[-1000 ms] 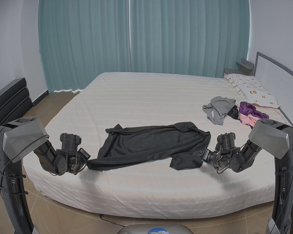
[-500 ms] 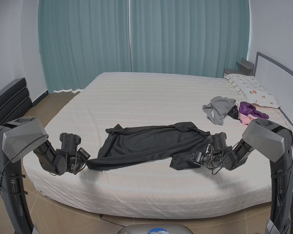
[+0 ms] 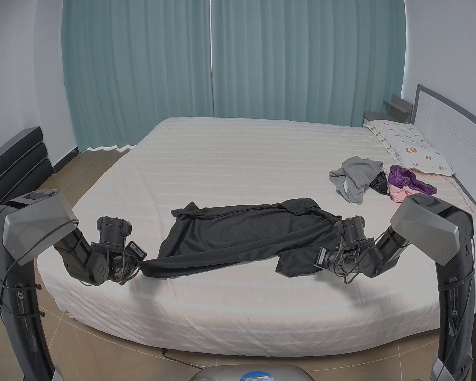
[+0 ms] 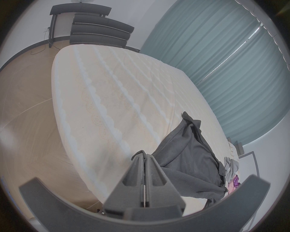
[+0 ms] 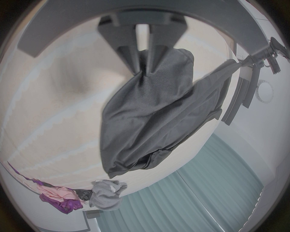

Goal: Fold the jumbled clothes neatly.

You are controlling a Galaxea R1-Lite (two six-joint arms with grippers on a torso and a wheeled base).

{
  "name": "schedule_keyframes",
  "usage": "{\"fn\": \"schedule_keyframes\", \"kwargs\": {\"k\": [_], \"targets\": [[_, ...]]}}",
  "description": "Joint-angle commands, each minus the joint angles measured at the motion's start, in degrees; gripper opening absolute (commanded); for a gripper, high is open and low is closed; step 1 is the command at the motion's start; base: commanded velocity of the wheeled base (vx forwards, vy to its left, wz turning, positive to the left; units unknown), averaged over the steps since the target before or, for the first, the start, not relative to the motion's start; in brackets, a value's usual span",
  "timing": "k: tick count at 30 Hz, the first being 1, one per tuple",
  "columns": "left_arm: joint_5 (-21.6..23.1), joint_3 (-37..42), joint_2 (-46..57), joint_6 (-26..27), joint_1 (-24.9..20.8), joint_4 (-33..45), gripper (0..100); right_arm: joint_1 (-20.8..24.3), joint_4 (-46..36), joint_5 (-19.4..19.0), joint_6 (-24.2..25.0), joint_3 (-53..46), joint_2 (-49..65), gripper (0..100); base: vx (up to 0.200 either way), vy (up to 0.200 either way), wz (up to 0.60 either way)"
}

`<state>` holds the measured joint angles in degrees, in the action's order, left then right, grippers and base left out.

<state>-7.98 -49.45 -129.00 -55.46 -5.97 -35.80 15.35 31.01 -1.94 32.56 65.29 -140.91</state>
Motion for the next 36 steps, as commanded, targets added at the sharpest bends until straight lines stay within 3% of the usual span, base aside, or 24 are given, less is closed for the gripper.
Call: {"fn": "schedule_keyframes", "kwargs": {"k": [1, 7, 11, 19, 24, 27, 36], "targets": [[0.0, 0.2, 0.2, 0.4, 0.0, 1.4, 0, -2.7, -0.4, -0.6, 0.4, -3.9, 5.4, 0, 0.0, 0.0, 0.0], [0.1, 0.9, 2.4, 1.3, -0.2, 3.6, 0, -5.2, 0.4, -4.1, 0.5, -13.1, 11.4, 0, 0.0, 0.0, 0.0], [0.0, 2.5, 4.5, 5.1, -0.4, 7.5, 0, -6.6, 0.4, -8.1, 0.6, -20.8, 18.2, 0, 0.0, 0.0, 0.0], [0.0, 3.1, 4.9, 7.2, -1.0, 11.2, 0, -7.0, 0.3, -9.8, -0.3, -32.3, 23.8, 0, 0.0, 0.0, 0.0], [0.0, 5.5, 5.2, 11.2, -1.9, 13.7, 0, -6.8, 0.1, -9.8, -4.5, -36.8, 24.4, 0, 0.0, 0.0, 0.0], [0.0, 5.8, 5.2, 12.4, -2.0, 14.4, 0, -7.1, 0.1, -9.8, -7.7, -38.5, 24.5, 0, 0.0, 0.0, 0.0], [0.0, 7.1, 6.5, 14.0, -2.7, 16.4, 0, -9.4, -1.4, -9.9, -8.1, -37.3, 27.8, 0, 0.0, 0.0, 0.0]]}}
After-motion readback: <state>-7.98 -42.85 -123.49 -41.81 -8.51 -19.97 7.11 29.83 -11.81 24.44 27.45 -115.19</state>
